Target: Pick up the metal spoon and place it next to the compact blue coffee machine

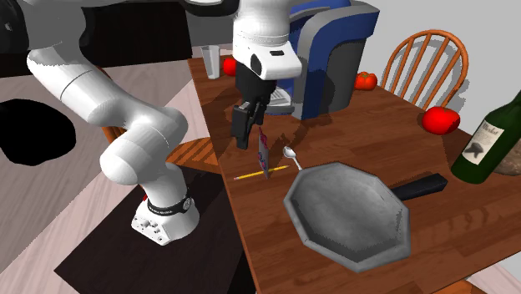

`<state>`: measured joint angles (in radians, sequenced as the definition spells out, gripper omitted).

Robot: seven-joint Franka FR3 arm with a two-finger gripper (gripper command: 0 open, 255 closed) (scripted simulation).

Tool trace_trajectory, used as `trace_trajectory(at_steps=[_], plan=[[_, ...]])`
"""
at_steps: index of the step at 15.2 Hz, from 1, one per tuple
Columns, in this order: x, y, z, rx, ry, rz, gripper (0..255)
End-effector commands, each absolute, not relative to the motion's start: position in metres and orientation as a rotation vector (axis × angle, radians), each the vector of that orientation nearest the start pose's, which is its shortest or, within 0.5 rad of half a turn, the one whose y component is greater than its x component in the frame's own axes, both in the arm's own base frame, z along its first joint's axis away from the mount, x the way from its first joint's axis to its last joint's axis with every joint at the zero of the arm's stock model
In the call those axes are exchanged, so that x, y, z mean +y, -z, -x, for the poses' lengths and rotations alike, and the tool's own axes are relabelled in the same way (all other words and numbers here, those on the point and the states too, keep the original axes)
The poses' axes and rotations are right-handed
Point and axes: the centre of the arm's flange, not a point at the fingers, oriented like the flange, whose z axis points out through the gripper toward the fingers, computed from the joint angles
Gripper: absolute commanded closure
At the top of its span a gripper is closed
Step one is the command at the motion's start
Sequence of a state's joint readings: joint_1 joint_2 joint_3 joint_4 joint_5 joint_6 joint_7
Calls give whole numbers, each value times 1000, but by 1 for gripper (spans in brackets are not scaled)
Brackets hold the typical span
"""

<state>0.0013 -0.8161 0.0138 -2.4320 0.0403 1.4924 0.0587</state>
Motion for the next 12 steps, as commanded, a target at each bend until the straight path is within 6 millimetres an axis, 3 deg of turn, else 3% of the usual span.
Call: trace_trajectory(at_steps=[1,12], plan=[[10,-558,-288,75,-194,3109,0],[94,-458,-313,766,-151,2929,0]])
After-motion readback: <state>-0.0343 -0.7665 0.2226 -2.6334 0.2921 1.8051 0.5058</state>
